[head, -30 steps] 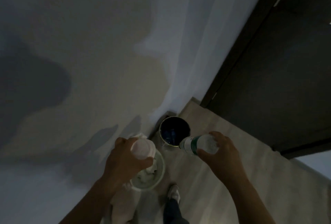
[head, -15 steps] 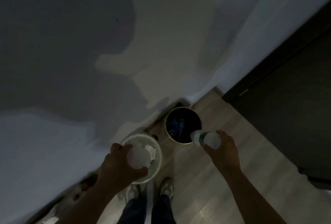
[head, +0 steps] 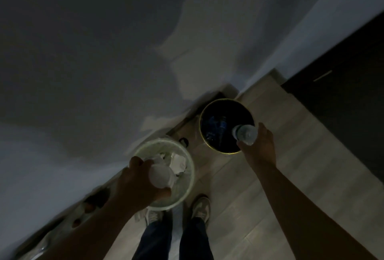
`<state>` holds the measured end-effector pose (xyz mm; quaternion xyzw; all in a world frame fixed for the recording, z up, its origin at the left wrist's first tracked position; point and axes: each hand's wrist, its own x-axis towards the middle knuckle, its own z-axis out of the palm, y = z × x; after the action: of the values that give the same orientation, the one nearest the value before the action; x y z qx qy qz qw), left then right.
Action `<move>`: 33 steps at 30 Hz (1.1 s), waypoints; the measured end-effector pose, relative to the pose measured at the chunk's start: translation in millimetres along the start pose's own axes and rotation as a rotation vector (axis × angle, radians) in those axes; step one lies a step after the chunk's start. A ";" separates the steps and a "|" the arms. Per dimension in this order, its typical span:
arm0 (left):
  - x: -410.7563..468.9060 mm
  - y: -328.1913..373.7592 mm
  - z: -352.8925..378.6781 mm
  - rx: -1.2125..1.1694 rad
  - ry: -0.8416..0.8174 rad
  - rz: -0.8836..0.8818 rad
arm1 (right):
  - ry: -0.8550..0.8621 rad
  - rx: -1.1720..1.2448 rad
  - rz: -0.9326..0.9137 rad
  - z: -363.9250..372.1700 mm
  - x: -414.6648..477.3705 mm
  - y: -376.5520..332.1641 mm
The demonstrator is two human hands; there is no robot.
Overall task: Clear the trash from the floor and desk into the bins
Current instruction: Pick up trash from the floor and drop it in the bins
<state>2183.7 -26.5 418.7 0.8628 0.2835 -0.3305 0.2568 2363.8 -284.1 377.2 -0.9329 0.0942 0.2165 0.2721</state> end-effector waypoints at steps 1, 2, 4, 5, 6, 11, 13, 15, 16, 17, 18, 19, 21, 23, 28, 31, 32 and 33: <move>6.2 -1.1 5.0 0.006 -0.010 0.000 | -0.006 0.008 0.003 6.8 2.6 2.8; 11.9 -1.2 9.1 0.014 -0.022 0.000 | -0.004 0.010 0.001 13.0 2.6 5.7; 21.0 -1.6 15.7 0.031 -0.049 -0.005 | 0.001 0.003 -0.018 24.0 -5.3 10.9; 24.6 -1.7 18.6 0.034 -0.062 -0.008 | -0.011 -0.008 -0.029 28.0 -12.4 13.3; 28.9 -1.9 21.5 0.040 -0.077 -0.010 | -0.034 -0.016 -0.033 31.3 -20.4 15.5; 54.4 -15.7 34.0 0.134 -0.143 -0.002 | -0.148 -0.036 -0.009 47.3 -57.7 21.7; 65.1 -24.2 39.2 0.163 -0.141 0.011 | -0.182 -0.041 0.000 54.3 -68.5 22.1; 73.6 -32.3 43.5 0.187 -0.110 0.016 | -0.210 -0.055 0.003 61.7 -76.0 20.7; 77.2 -35.7 45.8 0.199 -0.092 0.021 | -0.218 -0.060 0.001 65.2 -78.3 19.6; 80.5 -38.9 47.8 0.210 -0.082 0.030 | -0.222 -0.063 0.002 68.7 -79.7 18.1; 83.4 -41.2 49.8 0.209 -0.082 0.037 | -0.223 -0.065 0.006 71.9 -80.7 16.5; 85.5 -43.3 51.9 0.196 -0.083 0.038 | -0.226 -0.066 0.009 74.8 -81.7 15.0; 88.8 -46.1 55.4 0.163 -0.068 0.046 | -0.239 -0.059 0.011 80.0 -83.1 11.7; 90.5 -46.5 57.4 0.153 -0.051 0.063 | -0.254 -0.052 0.015 83.8 -84.1 8.5; 88.5 -47.4 55.4 0.152 -0.026 0.115 | -0.272 -0.049 0.010 87.0 -89.6 4.3; 82.6 -50.0 51.7 0.208 -0.078 0.150 | -0.272 -0.075 0.010 84.4 -94.8 2.8; 79.4 -50.8 50.6 0.210 -0.087 0.158 | -0.275 -0.084 0.010 82.9 -96.5 2.0; 75.8 -51.1 48.8 0.209 -0.080 0.169 | -0.277 -0.093 0.008 81.0 -98.4 0.7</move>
<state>2176.3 3.0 319.6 0.8918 0.1634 -0.3697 0.2034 2247.7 -234.6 360.3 -0.9053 0.0494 0.3482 0.2381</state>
